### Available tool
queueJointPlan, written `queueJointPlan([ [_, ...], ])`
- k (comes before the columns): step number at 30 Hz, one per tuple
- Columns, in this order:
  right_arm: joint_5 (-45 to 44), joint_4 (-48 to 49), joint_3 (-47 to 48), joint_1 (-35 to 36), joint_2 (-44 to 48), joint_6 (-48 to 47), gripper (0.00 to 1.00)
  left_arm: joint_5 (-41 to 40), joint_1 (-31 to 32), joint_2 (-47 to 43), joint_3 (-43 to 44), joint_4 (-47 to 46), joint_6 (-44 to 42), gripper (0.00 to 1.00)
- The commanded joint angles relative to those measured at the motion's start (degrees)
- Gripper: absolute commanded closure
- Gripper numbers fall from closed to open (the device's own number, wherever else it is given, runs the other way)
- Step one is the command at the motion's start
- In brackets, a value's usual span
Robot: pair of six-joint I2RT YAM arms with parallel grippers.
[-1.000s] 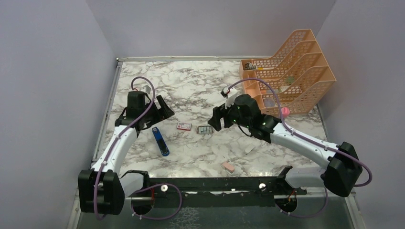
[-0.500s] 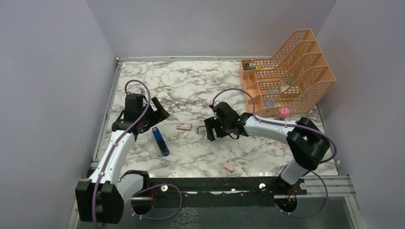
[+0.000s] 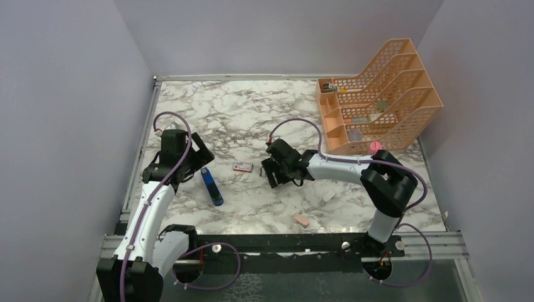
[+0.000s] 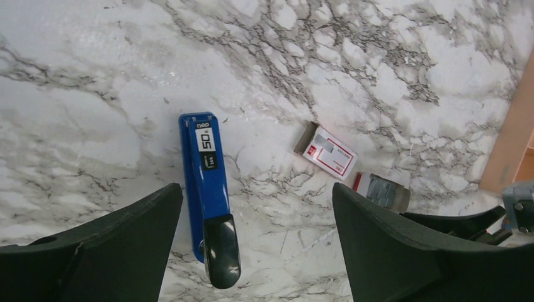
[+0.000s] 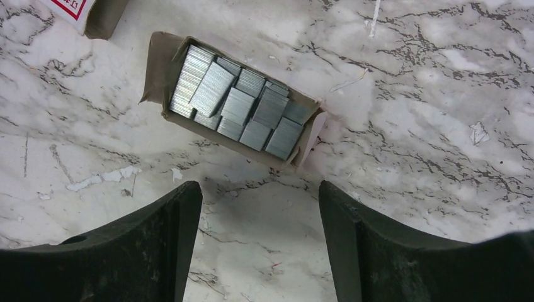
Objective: Load the staples into the stapler
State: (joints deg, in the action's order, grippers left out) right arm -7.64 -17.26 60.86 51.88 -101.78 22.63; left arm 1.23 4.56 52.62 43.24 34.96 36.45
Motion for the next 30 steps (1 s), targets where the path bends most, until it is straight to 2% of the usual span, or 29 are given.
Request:
queueJointPlan([
  [1,-4.57,-1.78,0.48,0.59,-1.37,1.76,0.28,-6.95,-0.25,-0.91,-0.9,5.19,3.3,0.1],
  [9,-13.41,-3.61,6.39,0.59,-6.68,7.04,0.29,-7.84,-0.21,-1.48,-2.18,6.0,5.48,0.09],
  [13,-19.18,-8.66,12.04,0.15,-10.6,10.3,0.28,-8.82,-0.25,-1.51,-2.95,6.0,6.79,0.08],
  [16,-20.01,-11.07,15.09,-1.97,-12.71,12.15,0.27,-9.37,-0.25,-0.95,-3.24,5.92,7.31,0.06],
  [21,-17.38,-9.67,16.57,-4.2,-12.5,9.71,0.27,-9.5,-0.25,0.38,-3.12,5.91,7.6,0.05],
  [30,-0.9,-4.78,12.24,-3.69,2.89,-0.94,0.29,-12.27,-0.23,-0.99,-1.41,5.85,6.85,0.07],
])
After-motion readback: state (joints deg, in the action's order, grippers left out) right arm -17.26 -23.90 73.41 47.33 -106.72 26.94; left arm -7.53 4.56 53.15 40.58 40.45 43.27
